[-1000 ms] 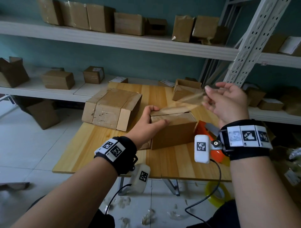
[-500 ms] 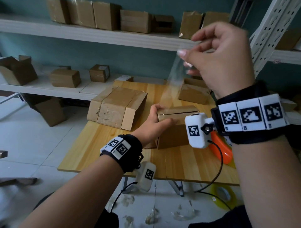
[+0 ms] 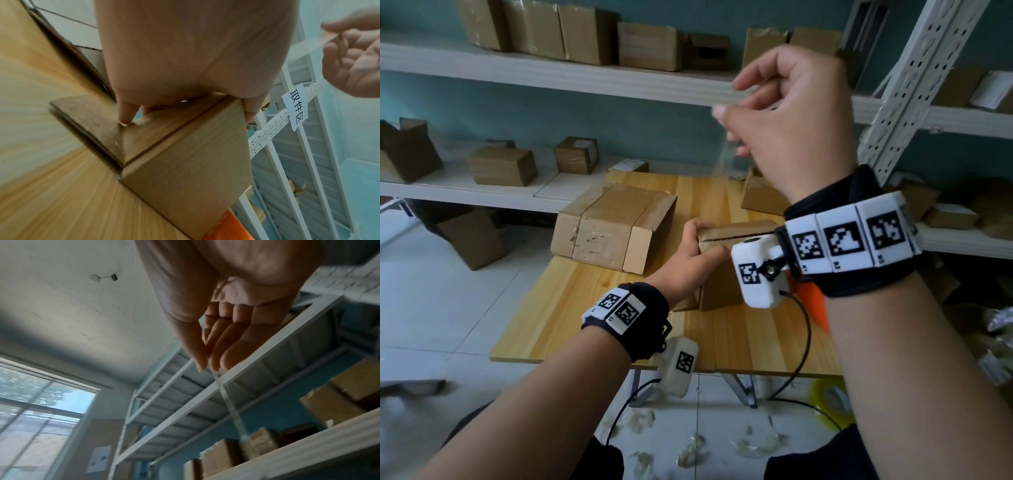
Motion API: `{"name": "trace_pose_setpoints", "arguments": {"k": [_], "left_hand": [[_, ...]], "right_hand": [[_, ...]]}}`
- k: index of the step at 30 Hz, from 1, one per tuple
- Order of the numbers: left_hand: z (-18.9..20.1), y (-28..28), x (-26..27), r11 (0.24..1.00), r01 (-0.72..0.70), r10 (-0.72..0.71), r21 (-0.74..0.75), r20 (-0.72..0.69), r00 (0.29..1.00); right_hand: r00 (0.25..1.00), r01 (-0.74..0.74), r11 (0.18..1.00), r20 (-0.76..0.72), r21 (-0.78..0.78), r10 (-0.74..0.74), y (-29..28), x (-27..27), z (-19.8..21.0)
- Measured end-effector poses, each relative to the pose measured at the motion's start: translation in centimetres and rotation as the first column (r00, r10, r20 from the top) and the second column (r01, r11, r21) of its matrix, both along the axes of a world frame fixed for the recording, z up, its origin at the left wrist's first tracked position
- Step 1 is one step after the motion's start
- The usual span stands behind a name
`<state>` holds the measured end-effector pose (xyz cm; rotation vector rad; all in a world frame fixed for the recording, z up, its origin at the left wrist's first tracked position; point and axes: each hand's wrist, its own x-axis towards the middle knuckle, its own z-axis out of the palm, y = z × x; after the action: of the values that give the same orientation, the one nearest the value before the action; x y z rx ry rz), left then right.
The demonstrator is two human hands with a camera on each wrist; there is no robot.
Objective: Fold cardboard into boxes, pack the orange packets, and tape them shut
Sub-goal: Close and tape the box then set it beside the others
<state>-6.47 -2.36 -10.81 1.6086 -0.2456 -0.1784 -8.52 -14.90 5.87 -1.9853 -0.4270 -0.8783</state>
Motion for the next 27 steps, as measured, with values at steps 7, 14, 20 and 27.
{"name": "trace_pose_setpoints", "arguments": {"k": [7, 14, 20, 27], "left_hand": [[0.3, 0.1, -0.2, 0.998, 0.026, -0.025, 0.055, -0.018, 1.0], [0.8, -0.1, -0.1, 1.0, 0.004, -0.002, 0.015, -0.093, 0.996], [0.3, -0.3, 0.2, 0.999, -0.025, 0.026, 0.021, -0.098, 0.995], [-0.2, -0.5, 0.4, 0.999, -0.014, 0.012, -0.028, -0.068, 0.998]], "right_hand": [[0.955, 0.207, 0.977, -0.226, 0.054, -0.19, -6.7, 1.3, -0.9], [0.797, 0.326, 0.936, -0.572, 0.135, -0.196, -11.1, 2.9, -4.6], [0.886, 0.216, 0.951, -0.453, 0.22, -0.097, -8.8, 1.4, -1.6], [0.994, 0.03, 1.0, -0.105, -0.006, -0.031, -0.7, -2.5, 1.0]]}}
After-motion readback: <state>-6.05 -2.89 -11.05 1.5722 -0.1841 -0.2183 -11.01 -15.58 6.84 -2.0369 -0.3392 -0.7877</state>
